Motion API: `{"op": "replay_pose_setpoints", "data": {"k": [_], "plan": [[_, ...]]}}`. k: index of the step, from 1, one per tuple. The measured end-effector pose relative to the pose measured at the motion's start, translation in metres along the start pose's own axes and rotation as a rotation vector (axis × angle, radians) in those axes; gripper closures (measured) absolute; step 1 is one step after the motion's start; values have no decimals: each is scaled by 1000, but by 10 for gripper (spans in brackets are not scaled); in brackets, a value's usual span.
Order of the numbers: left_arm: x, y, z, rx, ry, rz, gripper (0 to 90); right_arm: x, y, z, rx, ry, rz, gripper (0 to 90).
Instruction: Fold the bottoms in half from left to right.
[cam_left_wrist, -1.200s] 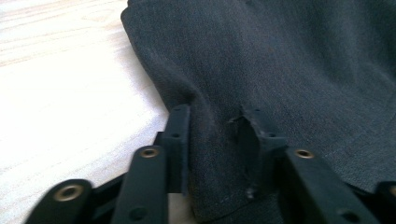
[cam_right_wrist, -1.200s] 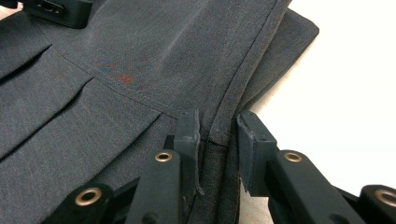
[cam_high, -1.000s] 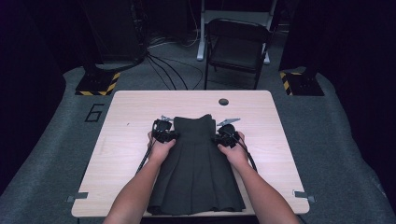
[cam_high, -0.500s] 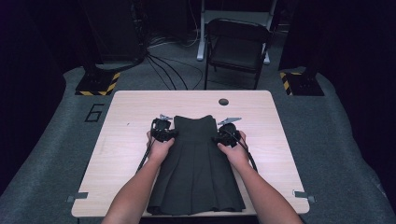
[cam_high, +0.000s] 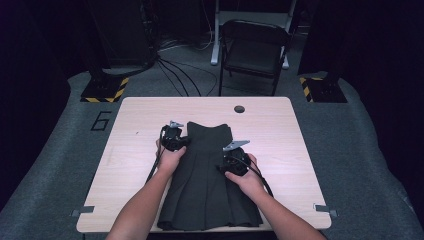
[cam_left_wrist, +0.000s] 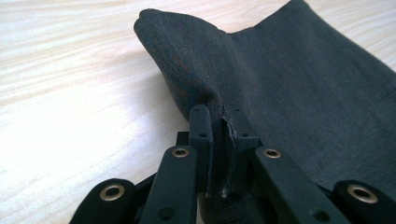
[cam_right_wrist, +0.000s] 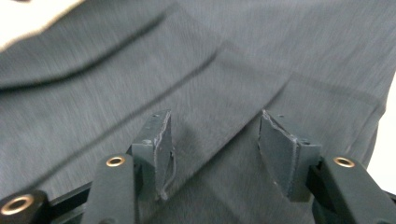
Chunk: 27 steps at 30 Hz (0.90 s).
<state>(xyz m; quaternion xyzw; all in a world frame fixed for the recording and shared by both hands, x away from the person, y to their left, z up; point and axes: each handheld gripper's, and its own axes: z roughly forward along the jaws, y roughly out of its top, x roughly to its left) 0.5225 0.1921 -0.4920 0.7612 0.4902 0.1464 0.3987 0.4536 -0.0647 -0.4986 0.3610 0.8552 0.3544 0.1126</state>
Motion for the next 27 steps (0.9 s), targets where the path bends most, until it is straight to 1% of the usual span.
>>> {"op": "replay_pose_setpoints", "data": {"k": [1, 2, 3, 4, 5, 6, 7, 8, 9, 10, 11, 12, 13, 14, 15, 16, 17, 19, 20, 21, 22, 23, 24, 27], "plan": [[0, 0, 0, 0, 0, 0, 829, 0, -2, 1, 13, -5, 1, 432], [-1, 0, -1, -7, -4, -8, 829, 0, -2, 1, 13, -5, 1, 432], [-1, 1, -2, -14, -5, -8, 829, -2, -3, 2, 26, 0, 1, 432], [-2, 2, -4, -21, -11, -12, 830, -2, -5, 3, 28, -3, 12, 431], [-4, 3, -8, -32, -21, -4, 831, -4, -8, 6, 30, 0, 6, 431], [-4, 3, -8, -32, -21, -4, 831, -4, -8, 6, 30, 0, 6, 431], [-5, 4, -11, -42, -26, -8, 831, -3, -9, 6, 25, 4, 9, 432], [-7, 5, -14, -57, -35, -10, 832, -2, -10, 7, 11, -8, 13, 435], [-9, 6, -18, -67, -41, -7, 833, -1, -11, 7, 10, -7, 19, 436], [-11, 8, -21, -76, -52, -4, 833, -1, -12, 7, -2, -19, -14, 437], [-15, 10, -28, -99, -65, 18, 834, 0, -13, 7, -5, -26, -18, 437], [-15, 10, -28, -99, -65, 18, 834, 0, -13, 7, -5, -26, -18, 437], [-18, 10, -32, -105, -66, 27, 834, 0, -13, 7, -8, -27, -16, 437], [-23, 12, -39, -117, -79, 68, 835, -1, -13, 8, -10, -21, -13, 438], [-26, 12, -43, -119, -88, 89, 835, -1, -14, 8, -11, -20, -13, 438], [-26, 12, -43, -119, -88, 89, 835, -1, -14, 8, -11, -20, -13, 438], [-29, 12, -46, -129, -99, 98, 835, 0, -14, 8, -9, -21, -15, 438], [-35, 12, -53, -141, -118, 122, 835, 0, -14, 8, -11, -20, -15, 438], [-41, 12, -60, -153, -139, 144, 836, -1, -14, 8, -12, -18, -17, 439], [-41, 12, -60, -153, -139, 144, 836, -1, -14, 8, -12, -18, -17, 439], [-47, 10, -66, -166, -166, 164, 836, -1, -15, 8, -18, -18, -23, 439], [-50, 9, -69, -168, -174, 183, 836, -1, -15, 8, -23, -20, -22, 439], [-50, 9, -69, -168, -174, 183, 836, -1, -15, 8, -23, -20, -22, 439], [-59, 4, -78, -179, -214, 208, 837, -1, -15, 8, -25, -17, -20, 440]]}}
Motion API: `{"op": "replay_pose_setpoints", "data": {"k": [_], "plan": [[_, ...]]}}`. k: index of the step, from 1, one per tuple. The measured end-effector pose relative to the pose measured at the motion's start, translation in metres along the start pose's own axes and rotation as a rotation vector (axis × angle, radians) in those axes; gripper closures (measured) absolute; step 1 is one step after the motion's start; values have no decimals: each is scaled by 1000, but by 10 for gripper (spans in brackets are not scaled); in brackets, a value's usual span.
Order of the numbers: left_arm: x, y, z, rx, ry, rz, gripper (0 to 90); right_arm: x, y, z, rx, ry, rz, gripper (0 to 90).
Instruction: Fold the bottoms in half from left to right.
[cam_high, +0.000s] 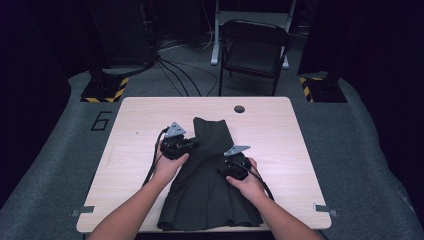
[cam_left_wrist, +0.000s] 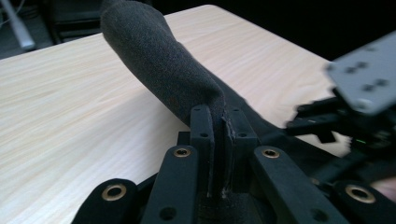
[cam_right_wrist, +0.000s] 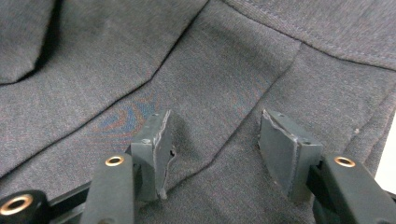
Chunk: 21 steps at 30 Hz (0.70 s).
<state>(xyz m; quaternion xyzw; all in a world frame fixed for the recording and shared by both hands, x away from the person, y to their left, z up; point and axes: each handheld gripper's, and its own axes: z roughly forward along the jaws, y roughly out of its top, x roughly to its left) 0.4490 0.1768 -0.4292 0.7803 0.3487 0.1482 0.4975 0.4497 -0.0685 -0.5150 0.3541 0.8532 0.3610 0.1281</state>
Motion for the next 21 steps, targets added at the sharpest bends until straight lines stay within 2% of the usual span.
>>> {"op": "replay_pose_setpoints", "data": {"k": [3, 9, 11, 12, 14, 16, 19, 21], "plan": [[-10, -4, -6, -9, -39, 23, 837, 1, 0, 0, -6, -3, 12, 440], [-29, -19, -13, 4, -100, 67, 839, 0, -1, 0, -16, 4, 22, 443], [-34, -25, -15, 16, -114, 92, 840, -2, -2, 0, -22, 9, 18, 443], [-39, -31, -15, 40, -133, 118, 840, -2, -2, 0, -23, 7, 13, 444], [-41, -34, -15, 42, -132, 130, 841, -2, -2, 0, -24, 8, 24, 444], [-47, -42, -14, 69, -154, 153, 842, -4, -3, 0, -25, 19, 17, 447], [-52, -48, -13, 89, -159, 174, 842, -6, -3, 0, -36, 26, 21, 454], [-57, -54, -11, 108, -164, 190, 843, -8, -5, -1, -42, 46, 47, 466]]}}
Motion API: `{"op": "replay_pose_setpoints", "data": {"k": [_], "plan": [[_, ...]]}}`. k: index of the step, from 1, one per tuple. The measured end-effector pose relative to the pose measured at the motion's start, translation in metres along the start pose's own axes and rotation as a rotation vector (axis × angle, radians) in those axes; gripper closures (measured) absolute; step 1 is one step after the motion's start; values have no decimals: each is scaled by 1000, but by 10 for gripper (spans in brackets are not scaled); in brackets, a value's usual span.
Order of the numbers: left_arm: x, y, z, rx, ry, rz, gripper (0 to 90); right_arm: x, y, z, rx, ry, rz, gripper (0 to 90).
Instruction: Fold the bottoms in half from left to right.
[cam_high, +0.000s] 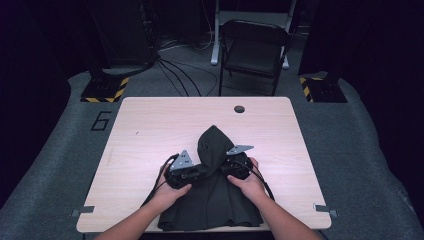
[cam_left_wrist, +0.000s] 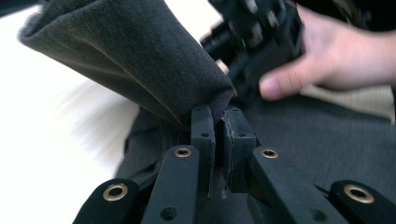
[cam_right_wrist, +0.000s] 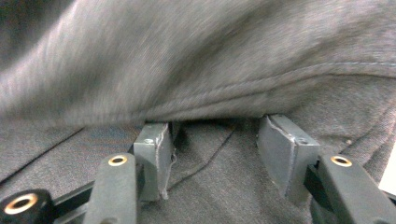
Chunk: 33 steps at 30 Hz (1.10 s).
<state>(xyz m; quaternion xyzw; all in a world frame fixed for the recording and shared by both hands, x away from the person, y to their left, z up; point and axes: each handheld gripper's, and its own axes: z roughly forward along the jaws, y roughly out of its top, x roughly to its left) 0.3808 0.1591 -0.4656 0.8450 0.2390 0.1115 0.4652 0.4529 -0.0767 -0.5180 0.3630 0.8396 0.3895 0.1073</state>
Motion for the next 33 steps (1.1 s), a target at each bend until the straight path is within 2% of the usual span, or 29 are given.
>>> {"op": "replay_pose_setpoints", "data": {"k": [2, 6, 8, 12, 13, 14, 15, 20, 25, 29, 31, 33], "plan": [[-3, -5, 4, 6, -1, 2, 843, -2, 0, 0, -3, 7, -1, 469], [-4, -12, 8, 6, -11, -23, 844, -2, 1, -2, 16, 16, -2, 463], [-4, -16, 10, 23, -22, -25, 844, -5, 3, -5, 38, 20, -9, 453], [-8, -23, 17, 46, -34, -32, 845, -6, 4, -16, 76, 21, 11, 455], [-8, -25, 18, 57, -37, -20, 844, -8, 4, -23, 65, 9, -6, 458], [-9, -26, 20, 57, -36, -16, 844, -8, 4, -23, 65, 9, -6, 458], [-11, -27, 21, 61, -38, -16, 844, -8, 5, -31, 47, 1, -3, 460], [-14, -31, 25, 73, -36, 7, 845, -11, 9, -47, -2, -9, 16, 435], [-16, -33, 26, 65, -39, 5, 845, -12, 17, -48, -39, -14, 24, 383], [-16, -35, 27, 59, -36, 7, 845, -15, 27, -44, -34, -1, 11, 322], [-16, -35, 27, 60, -38, 5, 845, -16, 33, -43, -45, 13, 20, 290], [-16, -35, 27, 60, -39, 4, 845, -22, 42, -39, -65, 27, 8, 249]]}}
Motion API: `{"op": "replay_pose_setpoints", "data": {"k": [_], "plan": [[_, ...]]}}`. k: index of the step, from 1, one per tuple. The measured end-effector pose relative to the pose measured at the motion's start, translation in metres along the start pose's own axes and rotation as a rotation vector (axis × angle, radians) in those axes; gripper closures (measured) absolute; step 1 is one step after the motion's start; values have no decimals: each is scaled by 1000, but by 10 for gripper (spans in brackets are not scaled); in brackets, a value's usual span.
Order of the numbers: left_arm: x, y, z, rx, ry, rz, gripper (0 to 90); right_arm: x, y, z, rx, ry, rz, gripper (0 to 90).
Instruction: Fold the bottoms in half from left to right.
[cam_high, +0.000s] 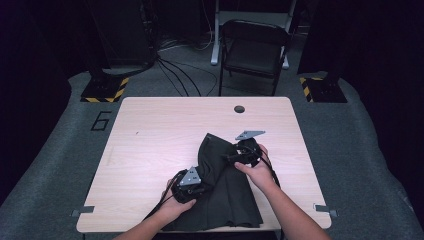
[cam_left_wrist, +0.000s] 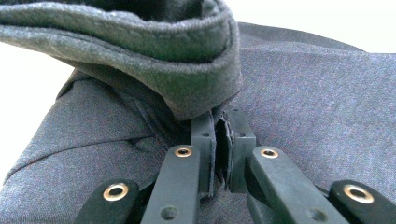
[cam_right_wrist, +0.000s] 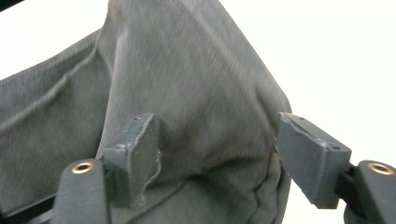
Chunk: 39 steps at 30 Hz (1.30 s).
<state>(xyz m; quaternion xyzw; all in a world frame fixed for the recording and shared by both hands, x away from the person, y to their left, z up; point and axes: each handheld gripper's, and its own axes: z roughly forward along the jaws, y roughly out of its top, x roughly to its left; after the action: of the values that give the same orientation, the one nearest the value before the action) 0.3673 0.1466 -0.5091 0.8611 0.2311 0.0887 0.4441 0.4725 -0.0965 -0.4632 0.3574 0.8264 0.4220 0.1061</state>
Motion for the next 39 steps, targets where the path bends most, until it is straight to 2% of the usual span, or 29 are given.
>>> {"op": "replay_pose_setpoints", "data": {"k": [1, 2, 7, 8, 9, 11, 12, 16, 17, 20, 23, 24, 25, 26, 27, 28, 31, 32, 34, 36, 38, 39], "plan": [[0, 0, 0, 1, 2, 2, 845, 0, 0, 0, 0, 0, 0, 249], [0, 0, 0, 2, 1, 4, 845, -4, 6, 4, 8, 12, 11, 201], [-1, 0, 1, -2, 4, 4, 845, -11, 14, 12, 18, 21, 12, 159], [-1, 0, 0, -1, 1, 3, 845, -12, 16, 14, 17, 26, 5, 158], [-1, 0, 1, -1, 0, -1, 845, -14, 17, 16, -4, 45, 18, 159], [-1, 0, 1, -1, 0, -1, 845, -14, 17, 18, -6, 53, 25, 159], [0, 0, 1, -1, -2, -1, 845, -15, 18, 22, 1, 70, 19, 159], [0, -1, 1, -2, -2, -1, 845, -15, 21, 27, 16, 86, 17, 158], [0, -1, 1, -2, -2, -1, 845, -14, 22, 30, 37, 105, 27, 166], [0, -1, 1, -2, -2, -1, 844, -14, 23, 33, 53, 112, 19, 183], [0, -1, 1, -3, 2, -1, 844, -11, 23, 32, 74, 118, 9, 266], [-1, -1, 1, -4, 2, -2, 843, -11, 23, 31, 70, 116, -5, 311], [0, -1, 0, -7, -3, -10, 842, -11, 23, 28, 73, 112, -27, 407], [0, -1, 0, -7, -3, -10, 841, -11, 23, 28, 73, 112, -27, 407], [1, -1, 0, -9, -7, -14, 840, -12, 22, 23, 87, 106, -48, 485], [1, -1, 0, -15, -3, -23, 840, -12, 22, 23, 87, 106, -48, 485], [1, -1, 0, -13, -3, -21, 836, -10, 20, 18, 67, 94, -60, 586], [0, 0, 0, -19, 7, -29, 829, -10, 18, 15, 57, 86, -70, 645], [0, 0, -1, -21, 7, -33, 818, -10, 16, 14, 49, 81, -73, 671], [0, 0, -2, -24, 3, -36, 804, -10, 12, 11, 35, 81, -87, 733], [1, 0, -4, -30, -1, -44, 792, -10, 11, 10, 32, 81, -98, 744], [0, 1, -7, -44, -15, -71, 728, -9, 10, 8, 18, 72, -101, 761]]}}
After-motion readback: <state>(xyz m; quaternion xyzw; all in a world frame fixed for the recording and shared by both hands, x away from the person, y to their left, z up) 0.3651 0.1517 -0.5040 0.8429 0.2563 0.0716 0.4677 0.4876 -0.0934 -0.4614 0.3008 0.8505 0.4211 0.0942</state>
